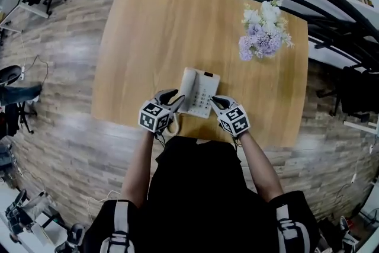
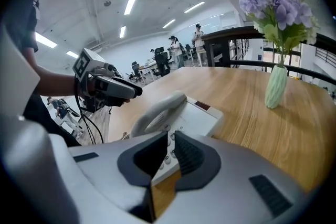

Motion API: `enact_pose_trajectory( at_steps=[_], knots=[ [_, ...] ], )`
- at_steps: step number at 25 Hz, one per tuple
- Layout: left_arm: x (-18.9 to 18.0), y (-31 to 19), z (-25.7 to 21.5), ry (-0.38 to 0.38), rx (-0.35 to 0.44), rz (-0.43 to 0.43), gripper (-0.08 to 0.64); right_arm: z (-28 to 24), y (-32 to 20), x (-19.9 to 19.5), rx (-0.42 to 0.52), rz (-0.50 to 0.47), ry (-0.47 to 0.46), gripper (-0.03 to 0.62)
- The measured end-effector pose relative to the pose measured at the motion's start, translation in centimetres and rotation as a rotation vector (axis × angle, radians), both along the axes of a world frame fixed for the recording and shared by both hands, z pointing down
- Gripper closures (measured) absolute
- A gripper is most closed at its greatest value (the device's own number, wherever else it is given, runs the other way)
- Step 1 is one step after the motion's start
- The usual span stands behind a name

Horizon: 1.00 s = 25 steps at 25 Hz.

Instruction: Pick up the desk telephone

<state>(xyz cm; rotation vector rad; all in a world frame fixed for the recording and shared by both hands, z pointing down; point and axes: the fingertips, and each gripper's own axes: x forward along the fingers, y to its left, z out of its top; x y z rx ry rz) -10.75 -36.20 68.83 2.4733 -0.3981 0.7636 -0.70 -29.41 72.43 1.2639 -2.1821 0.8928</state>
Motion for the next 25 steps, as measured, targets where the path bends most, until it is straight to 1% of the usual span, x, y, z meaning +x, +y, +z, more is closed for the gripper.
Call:
enact_pose_trajectory(
  at_steps=[2,3,4,6,9,11,12,14,18,22,25],
  knots=[
    [0.0,-0.3,0.8,-0.003,-0.033,0.022,0.41,0.4,-0.2,0.2,-0.014,0.034,-0.017,0.553],
    [-0.1,-0.3,1.4,-0.005,-0.054,0.032,0.395,0.7,-0.2,0.2,-0.025,0.053,-0.025,0.531],
    [-0.2,-0.3,2.0,-0.006,-0.075,0.039,0.381,1.1,-0.3,0.2,-0.037,0.071,-0.034,0.485],
    [-0.4,-0.3,3.1,-0.004,-0.113,0.05,0.36,1.8,-0.3,0.2,-0.055,0.11,-0.041,0.426],
    [-0.5,0.0,4.4,0.0,-0.16,0.07,0.323,2.7,-0.3,0.7,-0.063,0.196,-0.019,0.382],
    [-0.3,0.1,5.2,0.006,-0.186,0.088,0.267,3.4,-0.3,1.5,-0.062,0.276,-0.007,0.353],
    [-0.1,0.1,5.6,0.008,-0.196,0.095,0.255,3.7,-0.3,1.8,-0.064,0.307,-0.008,0.345],
    [0.3,0.2,6.2,0.014,-0.214,0.101,0.238,4.3,0.0,1.9,-0.077,0.332,-0.027,0.334],
    [0.9,0.1,7.5,0.025,-0.264,0.1,0.215,5.6,0.5,0.9,-0.113,0.321,-0.077,0.321],
    [1.1,0.5,8.6,0.02,-0.32,0.119,0.192,6.6,0.8,0.2,-0.138,0.344,-0.136,0.318],
    [1.6,0.3,8.8,0.032,-0.342,0.133,0.19,7.3,0.4,0.1,-0.158,0.339,-0.186,0.318]
  ],
)
